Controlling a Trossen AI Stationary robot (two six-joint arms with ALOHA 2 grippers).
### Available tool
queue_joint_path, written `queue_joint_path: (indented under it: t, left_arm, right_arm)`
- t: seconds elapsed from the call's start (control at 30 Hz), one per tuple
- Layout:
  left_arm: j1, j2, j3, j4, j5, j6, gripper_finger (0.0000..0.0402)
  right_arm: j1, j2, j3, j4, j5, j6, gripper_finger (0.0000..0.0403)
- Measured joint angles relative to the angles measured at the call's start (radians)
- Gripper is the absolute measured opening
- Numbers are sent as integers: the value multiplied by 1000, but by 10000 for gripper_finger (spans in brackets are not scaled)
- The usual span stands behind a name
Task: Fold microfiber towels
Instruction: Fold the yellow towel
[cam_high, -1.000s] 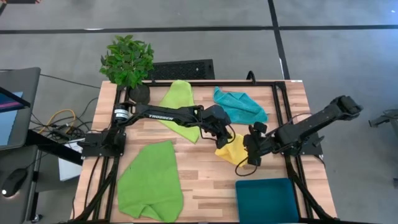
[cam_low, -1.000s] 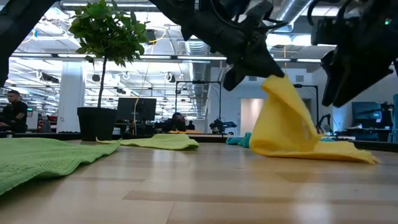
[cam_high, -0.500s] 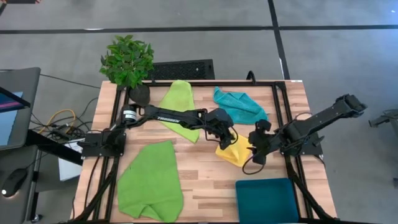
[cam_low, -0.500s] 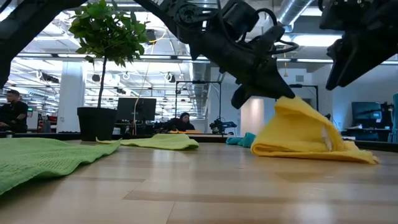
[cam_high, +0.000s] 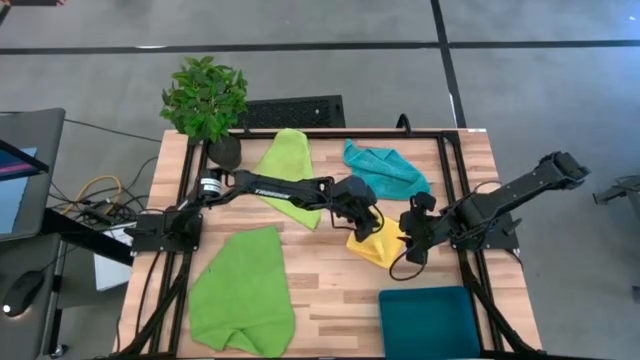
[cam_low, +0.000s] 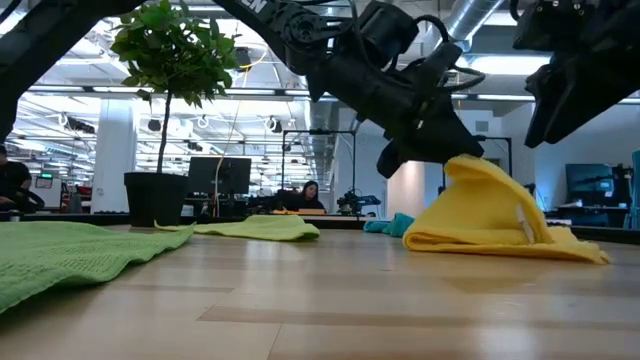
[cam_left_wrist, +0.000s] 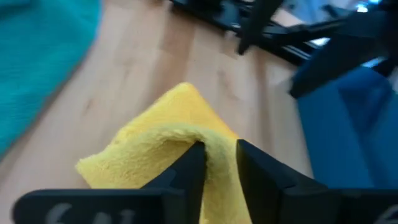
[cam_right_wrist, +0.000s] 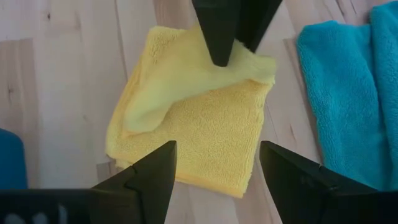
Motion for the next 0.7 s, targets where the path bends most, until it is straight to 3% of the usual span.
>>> queue_joint_path:
  t: [0.17, 0.47, 0.7]
  left_arm:
    - [-7, 0, 0, -8, -111, 3, 145]
    - [-9, 0, 0, 42, 30, 14, 176]
    - [-18, -1, 0, 71, 12, 115, 174]
  right_arm:
    - [0, 0, 0, 0, 0, 0, 255]
    - [0, 0, 0, 0, 0, 0, 255]
    - [0, 0, 0, 0, 0, 1, 255]
